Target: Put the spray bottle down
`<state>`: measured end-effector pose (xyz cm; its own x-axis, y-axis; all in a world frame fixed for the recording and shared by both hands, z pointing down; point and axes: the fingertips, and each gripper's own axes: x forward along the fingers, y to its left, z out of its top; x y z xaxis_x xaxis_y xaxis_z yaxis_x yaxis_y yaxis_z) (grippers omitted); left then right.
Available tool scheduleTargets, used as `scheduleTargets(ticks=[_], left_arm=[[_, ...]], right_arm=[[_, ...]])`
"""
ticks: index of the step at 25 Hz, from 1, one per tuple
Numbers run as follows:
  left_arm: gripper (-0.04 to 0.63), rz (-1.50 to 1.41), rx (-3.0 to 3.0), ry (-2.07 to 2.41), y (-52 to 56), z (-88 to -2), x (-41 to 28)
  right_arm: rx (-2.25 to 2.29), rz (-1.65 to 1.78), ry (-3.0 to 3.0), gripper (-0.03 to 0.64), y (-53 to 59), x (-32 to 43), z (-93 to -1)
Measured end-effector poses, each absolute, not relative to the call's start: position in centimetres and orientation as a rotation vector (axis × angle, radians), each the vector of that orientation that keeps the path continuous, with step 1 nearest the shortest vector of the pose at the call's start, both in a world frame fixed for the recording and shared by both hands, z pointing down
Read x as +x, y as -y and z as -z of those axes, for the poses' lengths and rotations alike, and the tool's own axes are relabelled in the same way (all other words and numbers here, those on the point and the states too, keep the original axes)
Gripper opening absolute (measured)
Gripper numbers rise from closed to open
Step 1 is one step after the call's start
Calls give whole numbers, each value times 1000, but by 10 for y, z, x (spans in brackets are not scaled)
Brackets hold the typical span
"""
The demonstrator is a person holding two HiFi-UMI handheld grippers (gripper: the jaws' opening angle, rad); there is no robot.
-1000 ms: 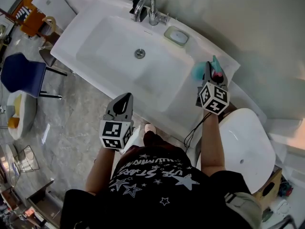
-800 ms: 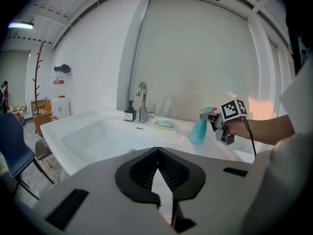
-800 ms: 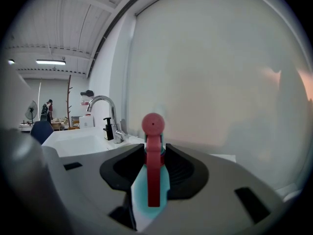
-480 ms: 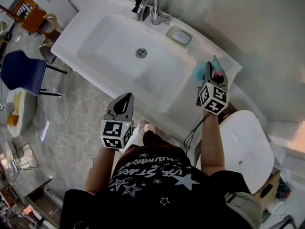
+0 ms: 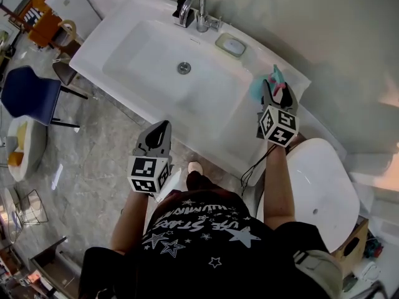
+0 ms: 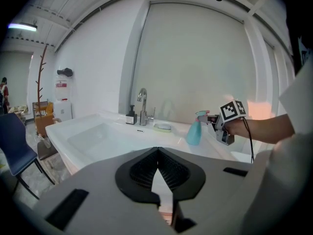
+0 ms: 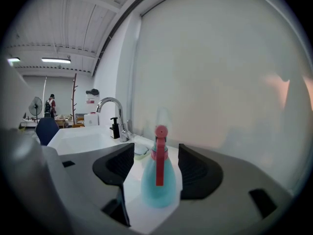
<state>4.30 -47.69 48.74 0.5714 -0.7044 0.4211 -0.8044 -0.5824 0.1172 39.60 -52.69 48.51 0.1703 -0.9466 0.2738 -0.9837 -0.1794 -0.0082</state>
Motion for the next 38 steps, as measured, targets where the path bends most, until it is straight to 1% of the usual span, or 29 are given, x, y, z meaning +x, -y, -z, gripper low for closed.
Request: scheduleTargets(ticks=[10, 19, 20, 22, 27, 30, 38], left_arm=[[15, -374, 2593, 1291, 420, -439, 12], [15, -290, 2640, 1327, 345, -401, -30], [15, -283, 2640, 1334, 335, -399, -37], [15, -274, 2633, 1354, 315, -398, -51], [15, -252, 2613, 1419, 264, -396, -90], [15, -258, 2583, 1440, 229, -400, -112], [15, -267, 2549, 1507, 124, -412, -176]], right_arm=[[2304, -233, 1916, 281, 458, 353, -441], [2235, -157, 2076, 275, 393, 258, -397], [2230, -156, 2092, 261, 385, 248, -394], [2217, -156, 2117, 206, 368, 230, -391], [2158, -143, 2201, 112, 328, 178, -385], [2140, -133, 2236, 21, 302, 151, -385], [1990, -136, 2269, 12, 208, 73, -397]])
